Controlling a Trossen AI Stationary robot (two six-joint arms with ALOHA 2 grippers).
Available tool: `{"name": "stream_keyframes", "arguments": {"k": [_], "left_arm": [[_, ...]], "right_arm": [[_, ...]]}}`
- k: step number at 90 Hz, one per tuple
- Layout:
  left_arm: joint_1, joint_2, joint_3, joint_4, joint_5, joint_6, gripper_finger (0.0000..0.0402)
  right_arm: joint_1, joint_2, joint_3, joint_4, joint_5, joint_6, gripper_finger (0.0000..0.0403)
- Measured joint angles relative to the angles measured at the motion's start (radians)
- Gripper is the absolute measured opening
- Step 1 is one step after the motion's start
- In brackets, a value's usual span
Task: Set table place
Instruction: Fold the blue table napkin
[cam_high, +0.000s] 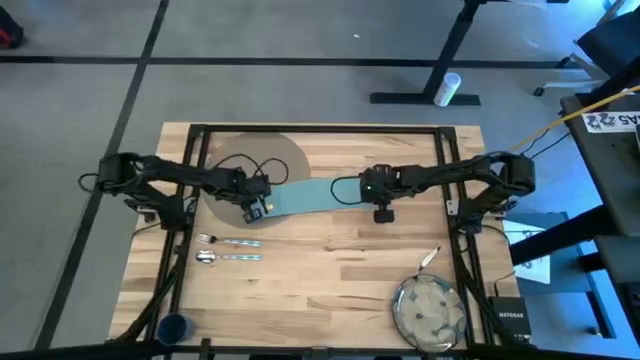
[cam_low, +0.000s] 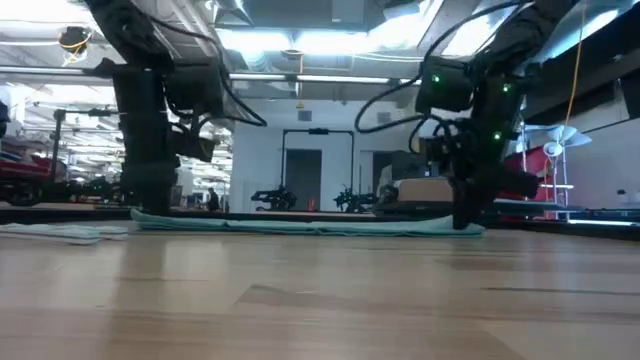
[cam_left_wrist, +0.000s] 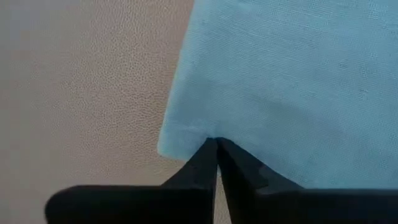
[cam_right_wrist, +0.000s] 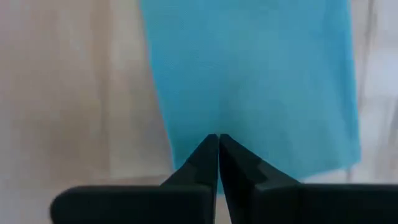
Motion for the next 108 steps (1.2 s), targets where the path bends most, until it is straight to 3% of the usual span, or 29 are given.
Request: {"name": "stream_keyframes", "arguments": {"k": [34,65,75,91,108], "left_arm": [[-0.192,-0.001,-0.003,0.094,0.086,-0.144,0.0000],[-0.336,0.002,0.030,0.116,0.075,-0.187,0.0000],[-0.348,0.006,0.073,0.026,0.001,-0.183,0.0000],[-0.311,0.005,0.121,-0.120,-0.160,-0.149,0.0000],[-0.225,0.004,0.112,-0.186,-0.223,-0.124,0.0000]], "right_arm": [[-0.013,-0.002,0.000,0.003,0.117,0.017,0.0000],[-0.107,-0.003,0.000,0.022,0.153,0.008,0.0000],[-0.104,-0.026,0.000,0.020,0.109,0.011,0.0000],[-0.066,-0.079,0.000,0.093,-0.075,0.017,0.0000],[-0.007,-0.064,0.002,0.179,-0.188,-0.020,0.0000]]}}
